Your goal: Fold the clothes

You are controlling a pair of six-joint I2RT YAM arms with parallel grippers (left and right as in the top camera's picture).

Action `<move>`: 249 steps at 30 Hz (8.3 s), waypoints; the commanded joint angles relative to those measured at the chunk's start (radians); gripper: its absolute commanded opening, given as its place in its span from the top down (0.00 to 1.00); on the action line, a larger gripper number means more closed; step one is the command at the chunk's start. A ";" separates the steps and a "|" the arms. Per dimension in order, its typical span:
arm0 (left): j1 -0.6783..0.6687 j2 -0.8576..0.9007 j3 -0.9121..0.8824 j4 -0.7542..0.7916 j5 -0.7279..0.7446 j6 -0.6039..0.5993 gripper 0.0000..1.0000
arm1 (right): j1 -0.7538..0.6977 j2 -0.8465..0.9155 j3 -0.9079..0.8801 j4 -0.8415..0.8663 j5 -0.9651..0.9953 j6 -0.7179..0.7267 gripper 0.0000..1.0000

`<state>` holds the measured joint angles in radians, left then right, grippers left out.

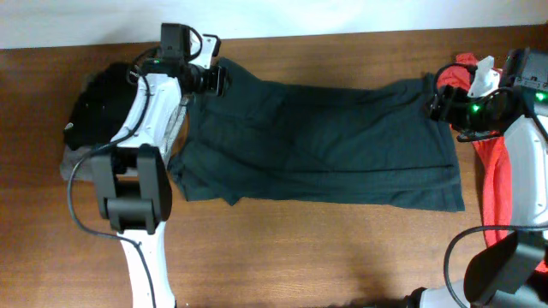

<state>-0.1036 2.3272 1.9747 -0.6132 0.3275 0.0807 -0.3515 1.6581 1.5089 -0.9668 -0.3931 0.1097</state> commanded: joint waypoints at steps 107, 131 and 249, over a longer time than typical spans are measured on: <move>0.007 0.097 0.581 -0.656 0.051 -0.039 1.00 | -0.214 0.573 0.092 0.789 -0.307 0.094 0.39; 0.007 0.097 0.581 -0.657 0.051 -0.031 1.00 | 0.037 0.615 0.092 0.946 0.293 0.083 0.35; -0.012 -0.392 -0.180 -1.008 -0.082 0.053 0.44 | -0.204 -0.111 -0.077 -0.494 0.011 -0.122 0.36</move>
<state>-0.0566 1.9396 1.8885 -1.6665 0.2260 0.0853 -0.5739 1.5421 1.4765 -1.4631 -0.4030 0.0135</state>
